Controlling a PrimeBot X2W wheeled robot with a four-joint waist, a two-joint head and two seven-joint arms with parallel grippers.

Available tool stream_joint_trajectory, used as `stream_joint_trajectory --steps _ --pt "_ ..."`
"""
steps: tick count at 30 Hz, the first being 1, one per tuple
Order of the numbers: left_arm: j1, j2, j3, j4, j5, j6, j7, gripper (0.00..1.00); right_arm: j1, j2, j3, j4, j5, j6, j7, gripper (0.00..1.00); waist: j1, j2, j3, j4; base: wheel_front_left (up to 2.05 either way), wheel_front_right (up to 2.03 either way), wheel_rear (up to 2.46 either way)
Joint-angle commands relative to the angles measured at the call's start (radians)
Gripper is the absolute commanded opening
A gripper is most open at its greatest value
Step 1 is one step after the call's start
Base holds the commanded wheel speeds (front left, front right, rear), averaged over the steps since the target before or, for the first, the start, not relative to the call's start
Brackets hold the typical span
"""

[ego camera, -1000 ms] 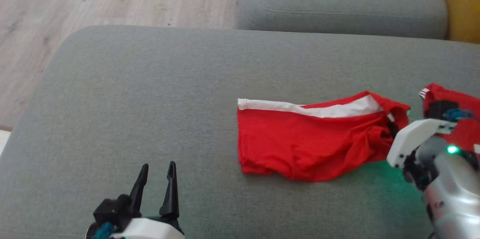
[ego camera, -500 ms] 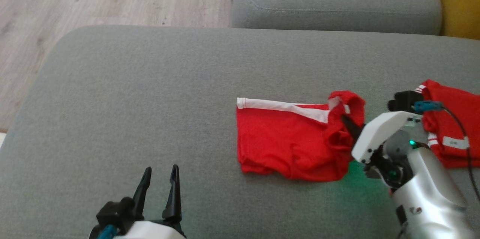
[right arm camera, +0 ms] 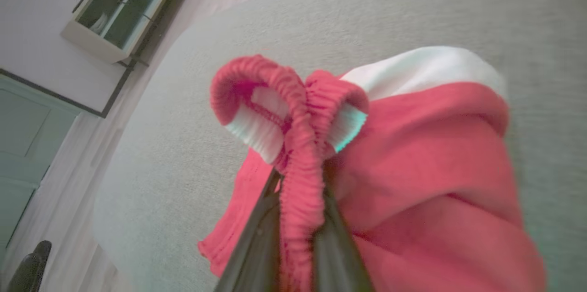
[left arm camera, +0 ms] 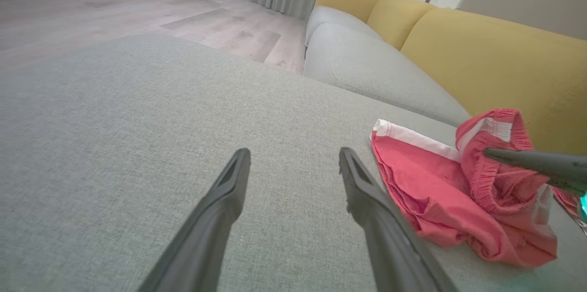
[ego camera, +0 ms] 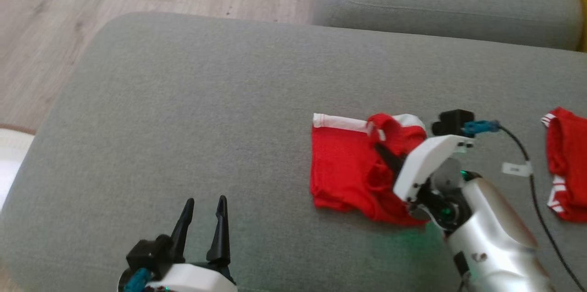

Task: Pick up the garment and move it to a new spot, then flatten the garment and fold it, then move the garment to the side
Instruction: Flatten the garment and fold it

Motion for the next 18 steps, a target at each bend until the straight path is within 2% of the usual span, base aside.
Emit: stream_joint_trajectory --steps 1,10,11,12,13,18 --pt "-0.055 -0.002 0.033 -0.018 0.001 -0.004 -0.015 1.0 -0.067 0.017 0.045 -0.017 0.022 0.003 -0.022 0.0 0.0 -0.0001 0.006 0.015 0.0 0.0 0.0" --pt "-0.07 -0.024 0.031 0.01 0.003 -0.021 -0.022 1.0 -0.143 0.017 0.159 0.127 0.11 0.003 -0.105 0.0 0.0 -0.0001 0.013 0.049 0.0 0.0 0.0" --pt "-0.072 -0.026 0.032 0.013 0.004 -0.023 -0.022 1.0 -0.153 0.017 0.173 0.146 0.123 0.003 -0.117 0.35 0.0 -0.0001 0.014 0.052 0.0 0.0 0.0" --pt "-0.074 -0.029 0.032 0.016 0.004 -0.024 -0.023 1.0 -0.163 0.017 0.186 0.163 0.136 0.003 -0.129 0.49 0.0 -0.0001 0.015 0.054 0.0 0.0 0.0" --pt "-0.076 -0.031 0.032 0.019 0.005 -0.026 -0.024 1.0 -0.173 0.017 0.201 0.178 0.149 0.003 -0.142 1.0 0.0 -0.0001 0.016 0.056 0.0 0.0 0.0" --pt "-0.081 -0.039 0.037 0.03 0.008 -0.03 -0.026 1.0 -0.215 0.017 0.281 0.206 0.219 0.003 -0.211 1.0 0.0 -0.0001 0.02 0.057 0.0 0.0 0.0"
